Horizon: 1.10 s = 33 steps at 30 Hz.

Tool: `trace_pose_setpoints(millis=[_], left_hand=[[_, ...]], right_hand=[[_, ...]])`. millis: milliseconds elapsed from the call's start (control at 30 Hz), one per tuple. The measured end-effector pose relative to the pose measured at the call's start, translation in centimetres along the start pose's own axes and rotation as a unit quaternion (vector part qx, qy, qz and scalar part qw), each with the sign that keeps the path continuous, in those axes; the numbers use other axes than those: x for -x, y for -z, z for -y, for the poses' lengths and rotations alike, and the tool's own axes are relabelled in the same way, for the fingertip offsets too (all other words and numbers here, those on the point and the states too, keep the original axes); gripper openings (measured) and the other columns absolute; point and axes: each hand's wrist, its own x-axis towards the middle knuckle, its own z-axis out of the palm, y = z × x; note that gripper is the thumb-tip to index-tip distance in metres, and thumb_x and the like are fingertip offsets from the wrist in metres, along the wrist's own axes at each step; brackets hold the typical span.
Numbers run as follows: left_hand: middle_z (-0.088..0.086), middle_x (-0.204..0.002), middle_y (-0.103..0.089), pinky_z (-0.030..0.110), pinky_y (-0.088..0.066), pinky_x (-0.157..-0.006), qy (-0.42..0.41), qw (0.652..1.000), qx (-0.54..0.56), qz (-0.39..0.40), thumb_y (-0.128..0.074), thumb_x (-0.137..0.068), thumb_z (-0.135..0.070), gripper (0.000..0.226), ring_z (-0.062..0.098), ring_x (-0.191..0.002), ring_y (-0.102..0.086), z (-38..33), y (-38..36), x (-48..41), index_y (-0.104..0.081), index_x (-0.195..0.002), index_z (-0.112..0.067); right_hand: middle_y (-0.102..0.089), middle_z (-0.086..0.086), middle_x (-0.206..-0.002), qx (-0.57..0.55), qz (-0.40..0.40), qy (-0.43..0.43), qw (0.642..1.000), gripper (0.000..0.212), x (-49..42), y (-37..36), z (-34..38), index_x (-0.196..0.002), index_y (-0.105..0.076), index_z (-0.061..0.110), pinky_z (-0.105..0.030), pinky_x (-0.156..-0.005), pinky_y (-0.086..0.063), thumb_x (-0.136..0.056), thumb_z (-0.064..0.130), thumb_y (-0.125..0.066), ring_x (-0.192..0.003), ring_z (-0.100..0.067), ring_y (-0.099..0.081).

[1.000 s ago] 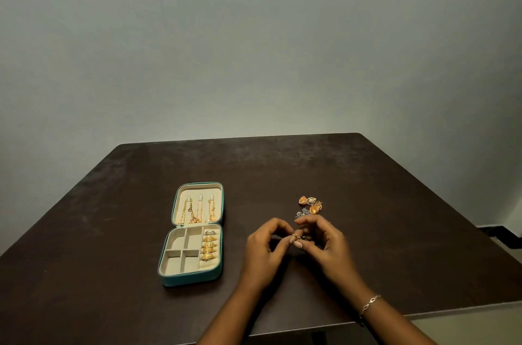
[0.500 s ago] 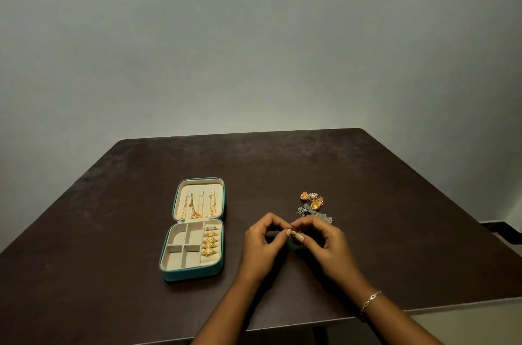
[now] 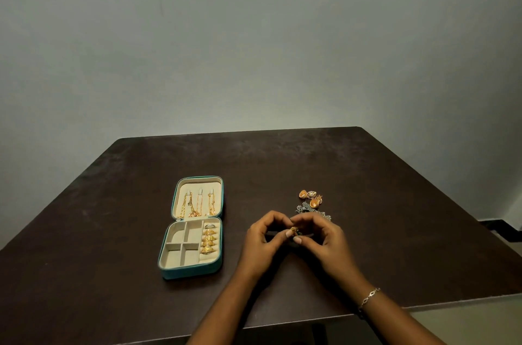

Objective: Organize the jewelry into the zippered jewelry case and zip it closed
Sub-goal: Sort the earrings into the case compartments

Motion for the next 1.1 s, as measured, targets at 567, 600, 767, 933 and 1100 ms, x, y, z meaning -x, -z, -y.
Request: trace_pose_setpoints(millis=[567, 600, 767, 933, 1100], left_hand=[[-0.010, -0.078, -0.072, 0.018, -0.048, -0.071, 0.051, 0.998, 0.025, -0.012, -0.063, -0.069, -0.013, 0.017, 0.002, -0.076, -0.063, -0.4, 0.2, 0.0, -0.070, -0.081, -0.023], [-0.007, -0.075, -0.071, 0.019, -0.048, -0.069, 0.061, 0.997, 0.044, -0.022, -0.063, -0.069, -0.013, 0.015, 0.004, -0.074, -0.063, -0.4, 0.3, 0.0, -0.070, -0.081, -0.018], [0.002, -0.072, -0.065, 0.024, -0.047, -0.061, 0.101, 0.986, 0.115, -0.063, -0.064, -0.079, 0.002, 0.012, 0.013, -0.070, -0.058, -0.8, 0.6, 0.2, -0.065, -0.082, -0.010], [0.005, -0.073, -0.069, 0.028, -0.050, -0.067, 0.126, 0.979, 0.144, -0.072, -0.056, -0.083, 0.009, 0.018, 0.013, -0.072, -0.064, -1.4, 0.4, 0.2, -0.062, -0.083, -0.007], [0.006, -0.073, -0.068, 0.026, -0.050, -0.064, 0.132, 0.975, 0.152, -0.092, -0.058, -0.083, 0.007, 0.018, 0.014, -0.072, -0.062, -1.6, 0.5, 0.5, -0.066, -0.086, -0.009]], right_hand=[[-0.062, -0.002, -0.073, 0.015, 0.011, -0.016, 1.000, 0.031, 0.3, 0.1, 0.7, -0.095, -0.064, 0.014, -0.022, -0.065, -0.047, -0.071, -0.006, -0.067, -0.067, -0.003, -0.057], [-0.063, -0.002, -0.073, 0.013, 0.014, -0.020, 1.000, 0.032, 0.3, 0.0, 0.6, -0.095, -0.064, 0.015, -0.022, -0.065, -0.048, -0.071, -0.007, -0.067, -0.067, -0.002, -0.057], [-0.062, -0.003, -0.070, 0.004, 0.037, -0.044, 0.998, 0.034, 0.3, 0.1, 0.8, -0.098, -0.061, 0.013, -0.025, -0.062, -0.050, -0.076, -0.013, -0.061, -0.062, -0.009, -0.057], [-0.067, 0.002, -0.079, 0.027, -0.060, -0.001, 0.998, 0.020, 0.0, 0.5, 0.3, -0.091, -0.066, 0.014, -0.018, -0.069, -0.047, -0.078, -0.001, -0.064, -0.074, -0.003, -0.060], [-0.066, 0.012, -0.077, 0.054, -0.227, -0.048, 0.971, 0.031, -0.9, 3.6, -1.9, -0.079, -0.062, 0.026, -0.025, -0.071, -0.049, -0.083, -0.005, -0.059, -0.075, -0.003, -0.059]])
